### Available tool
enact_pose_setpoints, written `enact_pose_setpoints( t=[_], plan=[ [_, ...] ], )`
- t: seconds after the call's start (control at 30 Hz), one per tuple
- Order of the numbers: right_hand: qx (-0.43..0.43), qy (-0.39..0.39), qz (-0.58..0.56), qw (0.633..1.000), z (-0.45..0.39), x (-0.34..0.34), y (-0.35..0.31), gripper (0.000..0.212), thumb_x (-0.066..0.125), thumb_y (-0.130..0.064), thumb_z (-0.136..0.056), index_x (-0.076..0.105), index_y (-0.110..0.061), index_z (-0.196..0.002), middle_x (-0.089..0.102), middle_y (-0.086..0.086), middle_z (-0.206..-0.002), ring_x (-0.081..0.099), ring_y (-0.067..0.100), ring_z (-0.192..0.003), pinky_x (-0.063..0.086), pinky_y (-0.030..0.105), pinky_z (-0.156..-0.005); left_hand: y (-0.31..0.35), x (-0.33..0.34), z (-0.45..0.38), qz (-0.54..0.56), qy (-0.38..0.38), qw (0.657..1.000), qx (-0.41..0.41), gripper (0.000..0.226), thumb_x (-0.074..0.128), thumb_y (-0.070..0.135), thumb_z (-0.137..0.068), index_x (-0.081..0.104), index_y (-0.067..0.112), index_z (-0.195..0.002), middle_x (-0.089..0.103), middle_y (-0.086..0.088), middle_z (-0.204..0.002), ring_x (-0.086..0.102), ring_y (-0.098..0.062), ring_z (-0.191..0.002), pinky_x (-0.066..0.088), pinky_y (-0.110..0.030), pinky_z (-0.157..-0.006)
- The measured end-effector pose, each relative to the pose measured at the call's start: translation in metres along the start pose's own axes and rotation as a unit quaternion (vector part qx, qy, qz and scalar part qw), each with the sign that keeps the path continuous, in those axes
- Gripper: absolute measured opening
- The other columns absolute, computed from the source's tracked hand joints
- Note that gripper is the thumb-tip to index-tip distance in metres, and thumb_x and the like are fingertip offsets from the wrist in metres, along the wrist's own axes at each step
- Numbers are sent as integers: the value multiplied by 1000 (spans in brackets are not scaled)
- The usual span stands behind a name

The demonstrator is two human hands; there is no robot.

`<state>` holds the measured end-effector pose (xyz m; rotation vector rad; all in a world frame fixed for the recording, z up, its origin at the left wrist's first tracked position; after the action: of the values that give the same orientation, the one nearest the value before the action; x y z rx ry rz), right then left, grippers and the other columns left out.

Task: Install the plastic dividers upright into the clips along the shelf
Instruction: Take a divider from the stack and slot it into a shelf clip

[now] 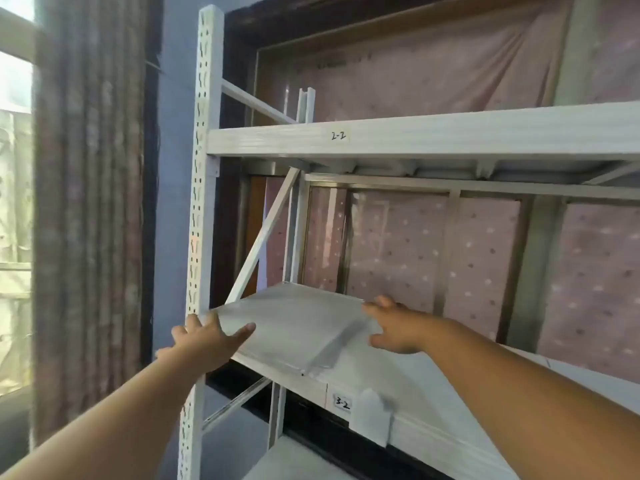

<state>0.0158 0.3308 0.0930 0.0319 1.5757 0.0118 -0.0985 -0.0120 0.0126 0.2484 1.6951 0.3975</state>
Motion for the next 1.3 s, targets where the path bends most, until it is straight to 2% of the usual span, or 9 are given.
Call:
enact_pose_setpoints(
  t=[0.07,0.17,0.3,0.43,0.6,0.77,1.07,1.2,1.3],
  plan=[
    [-27,-13,-14,999,-18,4,-38,89,55,-55,-99,0,-32,-165,-8,1,-174,18,33,-155,28,46,-121,-20,10,-6,26,-25,999,-12,145,3,111,-47,15,30,-167,20,-12,-174,20,-42,-158,27,-66,-124],
    [-67,-35,-23,997,-42,15,-92,94,52,-65,-96,-6,-34,-164,-12,-2,-174,12,28,-158,20,44,-125,-42,25,-13,66,-19,997,-25,134,20,108,-59,14,28,-167,20,-11,-172,24,-43,-155,33,-63,-122],
    [-76,-51,-32,995,-64,33,-132,102,48,-77,-90,-1,-28,-165,2,1,-175,16,26,-158,18,46,-126,-54,29,-17,92,-27,995,-22,124,37,100,-72,7,26,-168,22,-12,-171,27,-46,-154,36,-61,-120],
    [-68,-77,-45,994,-72,50,-149,105,50,-77,-89,2,-25,-166,9,6,-174,21,29,-156,20,43,-125,-60,28,-20,90,-39,995,-17,120,39,96,-77,4,25,-168,24,-15,-170,29,-47,-153,35,-60,-121],
    [-67,-74,-42,994,-68,56,-158,98,55,-74,-89,19,-22,-164,24,5,-171,31,29,-152,28,42,-120,-63,28,-17,118,-40,992,-14,114,41,92,-82,5,26,-168,27,-16,-168,34,-47,-150,39,-60,-119],
    [-76,-61,-6,995,-58,54,-163,100,65,-70,-81,25,-29,-162,41,9,-162,48,33,-138,45,43,-107,-60,36,-11,237,-53,969,-32,112,44,89,-83,2,30,-169,28,-22,-166,44,-51,-144,47,-61,-114],
    [-72,17,-70,995,-30,18,-154,97,61,-69,-72,27,-42,-159,52,5,-150,57,26,-121,50,36,-85,-53,-2,13,365,30,924,-109,108,65,77,-83,32,1,-152,45,-30,-150,60,-51,-123,58,-62,-93],
    [-71,58,-141,986,-9,-12,-135,93,63,-66,-73,30,-47,-157,50,-1,-157,54,22,-134,48,36,-98,-17,-12,22,507,-5,860,-58,79,61,69,-92,59,5,-139,66,-17,-102,65,-32,-84,59,-51,-80],
    [-85,56,-189,977,10,-23,-120,82,65,-63,-79,32,-56,-154,52,-3,-156,54,19,-134,45,30,-87,31,4,36,692,-144,706,-40,62,70,62,-91,60,23,-138,72,-14,-126,68,-36,-112,57,-49,-92]
  ],
)
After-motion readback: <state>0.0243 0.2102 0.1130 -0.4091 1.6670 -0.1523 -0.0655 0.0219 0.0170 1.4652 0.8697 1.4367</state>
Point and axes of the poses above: each hand's wrist, its own z-axis away from the middle knuckle, its own x-axis out of the palm, y = z × x, the point moved 10 cm from there along -z, towards the middle knuckle
